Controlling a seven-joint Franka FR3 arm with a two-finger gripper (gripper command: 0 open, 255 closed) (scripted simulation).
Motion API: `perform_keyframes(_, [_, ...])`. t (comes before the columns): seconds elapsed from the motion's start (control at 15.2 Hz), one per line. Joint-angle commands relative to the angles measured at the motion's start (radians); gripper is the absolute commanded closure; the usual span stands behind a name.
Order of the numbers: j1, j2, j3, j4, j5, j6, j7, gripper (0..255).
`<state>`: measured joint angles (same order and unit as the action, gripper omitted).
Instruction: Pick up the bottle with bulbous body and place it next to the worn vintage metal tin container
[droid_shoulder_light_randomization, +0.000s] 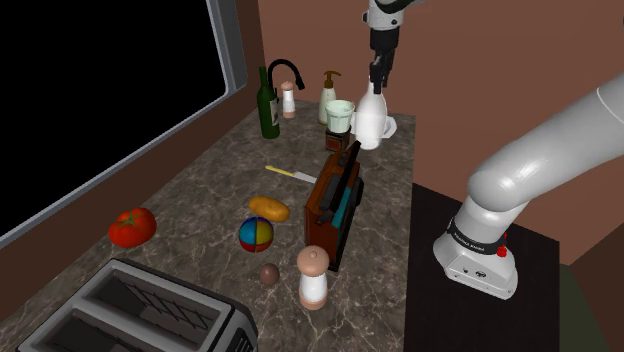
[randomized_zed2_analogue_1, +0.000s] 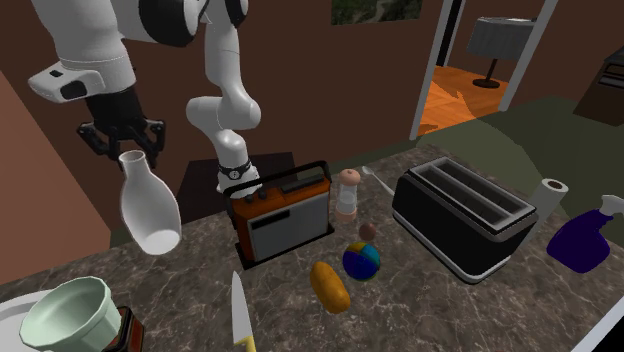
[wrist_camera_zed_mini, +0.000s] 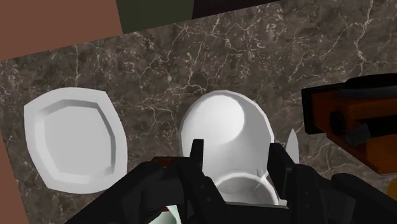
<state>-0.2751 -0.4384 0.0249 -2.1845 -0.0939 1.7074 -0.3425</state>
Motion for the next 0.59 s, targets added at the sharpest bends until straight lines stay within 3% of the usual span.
perform_keyframes(0.0, [0.0,0.0,-0.001,-0.028,-0.001,0.029,0.001,255])
perform_keyframes(0.53, [-0.001,0.006,-0.002,-0.131,-0.004,0.137,0.011,255])
